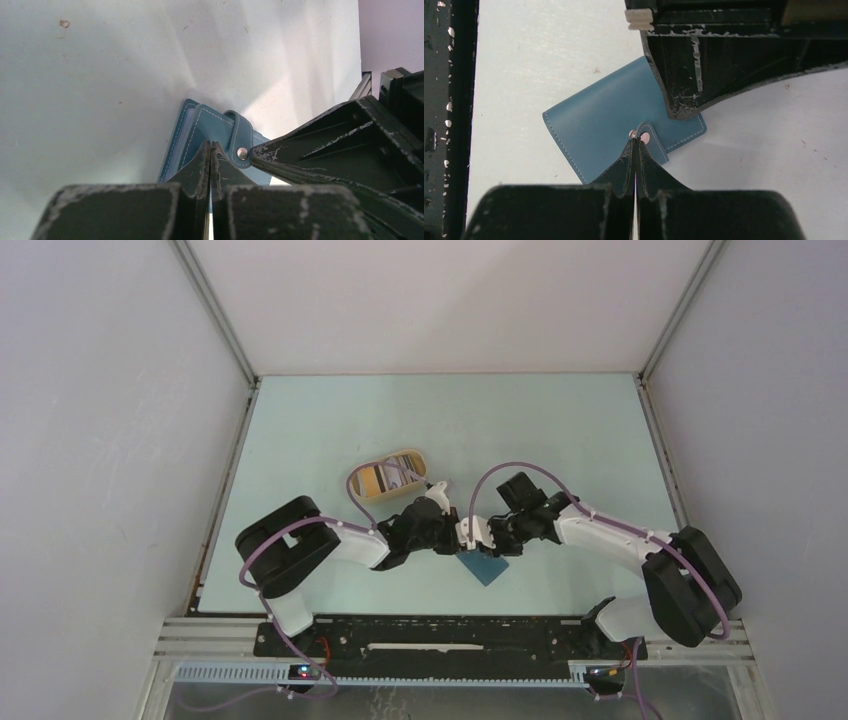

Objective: Put the credit cards into the card holder
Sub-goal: Close the card holder at the center of the board.

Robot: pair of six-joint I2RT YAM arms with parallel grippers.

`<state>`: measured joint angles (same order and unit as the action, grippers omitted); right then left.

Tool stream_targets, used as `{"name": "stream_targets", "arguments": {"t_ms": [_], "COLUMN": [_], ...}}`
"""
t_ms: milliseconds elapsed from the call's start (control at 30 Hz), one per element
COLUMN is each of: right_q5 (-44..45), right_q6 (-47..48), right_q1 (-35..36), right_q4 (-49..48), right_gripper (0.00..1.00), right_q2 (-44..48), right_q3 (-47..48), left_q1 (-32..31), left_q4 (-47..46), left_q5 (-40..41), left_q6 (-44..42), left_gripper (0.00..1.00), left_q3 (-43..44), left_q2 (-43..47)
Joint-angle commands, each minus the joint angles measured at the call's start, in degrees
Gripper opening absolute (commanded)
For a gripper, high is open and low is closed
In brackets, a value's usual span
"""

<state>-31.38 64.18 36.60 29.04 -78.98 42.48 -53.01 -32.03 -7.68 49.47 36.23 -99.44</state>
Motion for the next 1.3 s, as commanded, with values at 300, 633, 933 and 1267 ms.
{"name": "stream_targets", "arguments": {"t_ms": [300,633,933,1267], "right_q5": [0.7,1.0,3.3,4.0], "right_q6": [0.0,0.1,-0.6,-1.8], "right_q1": [2.2,2.2,3.1,3.1], "right_q4": [1.8,2.5,2.2,2.9], "right_gripper": [0.0,0.0,0.0,0.0], "right_q2": [-0.8,-1.1,-3.3,-4.7], "right_q3": [-0.1,-0.1,0.2,1.4], "left_q1": [-0.9,-0.9,-0.9,-0.9], "left_q4": [1.4,1.4,1.4,-1.5], "left_q5": [-0.1,-0.3,-0.6,-2.1], "left_q6": [-1.6,-1.6,-1.7,-0.7], "left_gripper": [0.0,0.0,0.0,0.01], "left_q3": [2.0,2.0,2.1,1.5], "left_q2": [-1.6,-1.8,-1.7,-1.1]}}
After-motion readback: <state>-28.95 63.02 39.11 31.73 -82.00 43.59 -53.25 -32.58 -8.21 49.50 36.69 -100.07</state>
